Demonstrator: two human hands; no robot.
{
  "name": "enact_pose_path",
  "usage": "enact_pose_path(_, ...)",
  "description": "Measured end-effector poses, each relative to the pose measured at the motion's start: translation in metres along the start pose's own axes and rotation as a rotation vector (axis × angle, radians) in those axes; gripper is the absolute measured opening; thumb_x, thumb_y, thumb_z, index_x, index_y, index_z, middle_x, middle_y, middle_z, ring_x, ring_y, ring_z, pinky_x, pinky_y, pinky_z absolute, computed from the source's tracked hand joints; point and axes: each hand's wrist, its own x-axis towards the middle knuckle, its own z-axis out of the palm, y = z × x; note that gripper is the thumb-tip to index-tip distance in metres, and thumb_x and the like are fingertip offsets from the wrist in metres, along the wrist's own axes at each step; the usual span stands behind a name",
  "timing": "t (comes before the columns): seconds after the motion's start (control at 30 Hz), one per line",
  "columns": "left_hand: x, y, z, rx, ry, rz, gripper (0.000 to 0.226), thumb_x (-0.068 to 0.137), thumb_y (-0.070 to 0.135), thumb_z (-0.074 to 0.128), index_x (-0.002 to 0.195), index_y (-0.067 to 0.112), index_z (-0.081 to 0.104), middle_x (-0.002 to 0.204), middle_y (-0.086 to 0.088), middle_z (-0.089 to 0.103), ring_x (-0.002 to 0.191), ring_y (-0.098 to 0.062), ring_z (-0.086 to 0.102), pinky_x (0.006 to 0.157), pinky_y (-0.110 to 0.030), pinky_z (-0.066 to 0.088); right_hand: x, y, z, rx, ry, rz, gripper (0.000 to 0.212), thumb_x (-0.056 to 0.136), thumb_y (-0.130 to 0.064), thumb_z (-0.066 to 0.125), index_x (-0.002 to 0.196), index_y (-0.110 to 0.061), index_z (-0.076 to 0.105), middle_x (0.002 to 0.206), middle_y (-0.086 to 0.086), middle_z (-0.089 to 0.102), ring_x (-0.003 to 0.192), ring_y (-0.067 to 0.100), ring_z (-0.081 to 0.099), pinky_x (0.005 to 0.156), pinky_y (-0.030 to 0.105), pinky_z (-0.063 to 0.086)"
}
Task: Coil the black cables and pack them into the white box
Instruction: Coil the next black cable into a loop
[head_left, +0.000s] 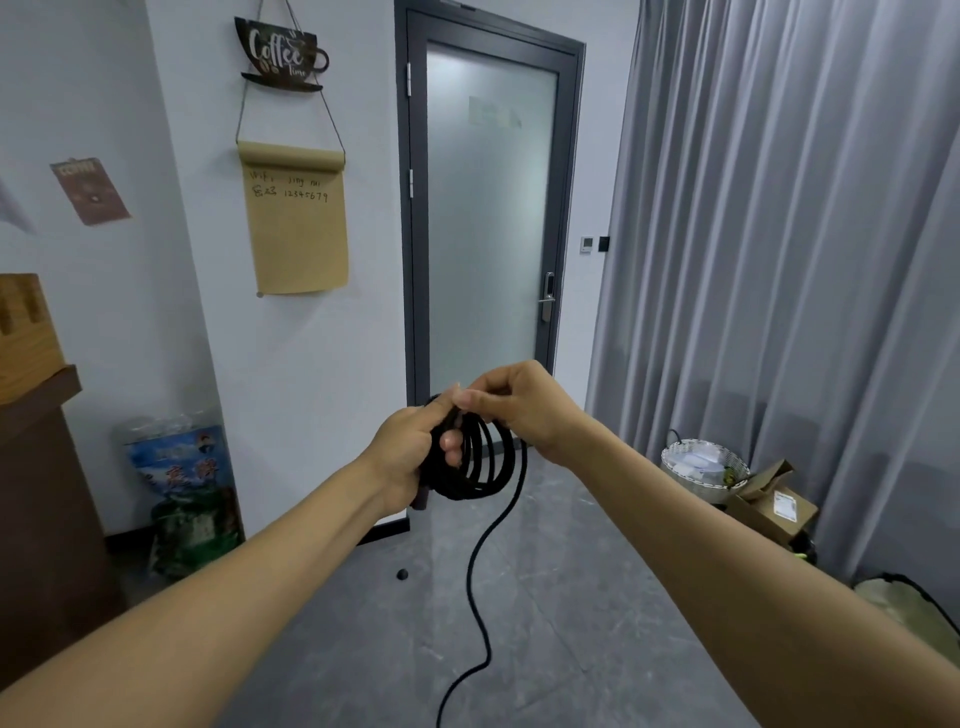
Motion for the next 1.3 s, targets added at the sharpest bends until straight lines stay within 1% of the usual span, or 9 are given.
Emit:
enact_pose_path(0.1,0.000,0.000,-0.002,0.003,-0.036,-0.047,0.040,0.092,0.047,0.050,0.069,0.014,0.048,0.043,0.007,0.036,0.039,-0.008,0.038,0.044,-0.016,0.036,0.001,0.004,-0.003,-0.002,0.048,0.028,0.020,0.078,-0.023,0.075,0.074,-0.004,0.068,0.065,-0.002,0.064,0.062,0.005,0.058,0.062,0.011,0.049)
enact_pose_path(0.27,-0.001,-0.004,-0.006,-0.012,-0.098,-0.082,0.037,0.085,0.046,0.057,0.065,0.016,0.051,0.044,0.008,0.036,0.039,-0.006,0.036,0.043,-0.015,0.036,0.004,0.015,-0.007,-0.026,0.080,0.116,0.030,0.072,-0.027,0.079,0.075,-0.001,0.066,0.050,-0.011,0.057,0.047,-0.002,0.049,0.055,0.014,0.042)
enact_pose_path(0.4,0.001,-0.008,-0.012,0.003,-0.108,-0.059,0.042,0.085,0.029,0.063,0.045,0.022,0.056,0.043,0.010,0.030,0.039,-0.006,0.031,0.043,-0.015,0.034,0.006,0.026,-0.014,-0.038,0.099,0.171,0.030,0.072,-0.036,0.078,0.069,-0.008,0.066,0.044,-0.012,0.049,0.049,0.010,0.034,0.051,0.024,0.030)
enact_pose_path(0.57,0.008,-0.011,-0.029,-0.018,-0.002,-0.065,0.050,0.089,0.022,0.062,0.040,0.021,0.057,0.044,0.010,0.029,0.037,-0.005,0.029,0.042,-0.015,0.035,0.002,0.047,-0.030,-0.096,0.159,0.228,0.032,0.079,-0.036,0.072,0.072,-0.005,0.068,0.058,0.001,0.052,0.054,0.013,0.038,0.052,0.025,0.033)
enact_pose_path(0.83,0.017,-0.011,-0.059,-0.003,0.125,-0.063,0.030,0.092,0.022,0.059,0.063,0.019,0.050,0.044,0.009,0.030,0.038,-0.005,0.031,0.047,-0.017,0.034,-0.007,0.076,-0.054,-0.122,0.261,0.310,0.034,0.083,-0.028,0.070,0.081,0.006,0.069,0.057,0.002,0.048,0.052,0.012,0.036,0.049,0.022,0.031)
enact_pose_path(0.97,0.023,-0.007,-0.077,-0.117,0.247,-0.053,0.024,0.092,0.020,0.058,0.069,0.017,0.050,0.041,0.010,0.033,0.034,-0.004,0.032,0.039,-0.014,0.036,-0.013,0.086,-0.067,-0.152,0.306,0.333,0.025,0.083,-0.027,0.070,0.064,-0.011,0.067,0.057,0.000,0.049,0.055,0.013,0.037,0.051,0.022,0.030)
enact_pose_path(1.07,0.028,-0.002,-0.096,-0.149,0.354,-0.020,0.022,0.091,0.019,0.060,0.072,0.017,0.050,0.039,0.011,0.036,0.033,-0.004,0.034,0.039,-0.013,0.036,-0.018,0.094,-0.082,-0.204,0.349,0.375,0.020,0.082,-0.026,0.072,0.071,-0.009,0.070,0.061,0.002,0.052,0.061,0.016,0.041,0.052,0.023,0.033)
enact_pose_path(1.2,0.037,-0.005,-0.092,0.020,0.418,0.068,0.024,0.090,0.021,0.063,0.069,0.016,0.050,0.041,0.010,0.040,0.041,-0.009,0.038,0.050,-0.023,0.039,-0.010,0.092,-0.081,-0.505,0.350,0.374,0.013,0.081,-0.024,0.073,0.077,-0.012,0.073,0.071,0.001,0.064,0.066,0.017,0.057,0.061,0.024,0.044)
enact_pose_path(1.3,0.042,-0.003,-0.071,0.127,0.466,0.179,0.026,0.090,0.023,0.063,0.069,0.013,0.052,0.048,0.004,0.046,0.048,-0.014,0.042,0.056,-0.028,0.041,-0.002,0.074,-0.064,-0.642,0.266,0.265,0.013,0.082,-0.021,0.071,0.077,-0.009,0.074,0.070,0.000,0.064,0.067,0.017,0.057,0.058,0.024,0.045)
